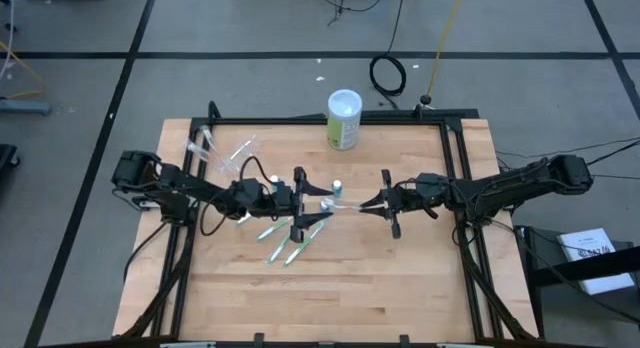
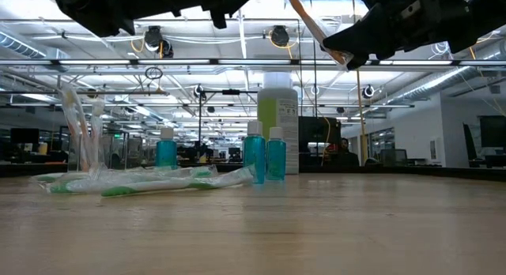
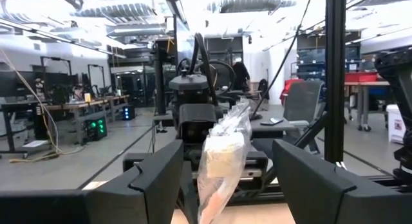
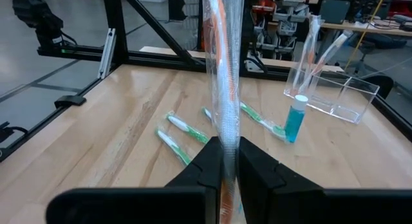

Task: Pick & Place toothbrushing station
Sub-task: Put the orange toothbrush into the left section of the transparent organizer

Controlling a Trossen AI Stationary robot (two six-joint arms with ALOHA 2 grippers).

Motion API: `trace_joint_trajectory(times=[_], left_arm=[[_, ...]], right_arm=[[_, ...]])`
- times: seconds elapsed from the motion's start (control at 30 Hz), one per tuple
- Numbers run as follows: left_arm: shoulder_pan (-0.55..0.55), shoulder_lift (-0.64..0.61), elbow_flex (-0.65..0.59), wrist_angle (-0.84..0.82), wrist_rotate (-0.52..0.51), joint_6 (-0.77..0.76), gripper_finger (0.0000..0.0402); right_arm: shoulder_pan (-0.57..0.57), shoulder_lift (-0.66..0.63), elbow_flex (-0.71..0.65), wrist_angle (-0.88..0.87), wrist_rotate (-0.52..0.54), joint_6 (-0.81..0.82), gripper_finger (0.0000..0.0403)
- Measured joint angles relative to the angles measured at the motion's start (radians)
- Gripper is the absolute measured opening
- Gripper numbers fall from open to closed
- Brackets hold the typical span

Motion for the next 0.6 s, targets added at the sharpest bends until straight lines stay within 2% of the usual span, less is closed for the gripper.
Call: trace_joint_trajectory(times=[0.6], left_arm=[[0.007,0.0,0.0,-0.004,-0.003,0.0,0.0239]], right_arm=[[0.0,0.0,0.0,0.0,0.0,0.0,0.002]])
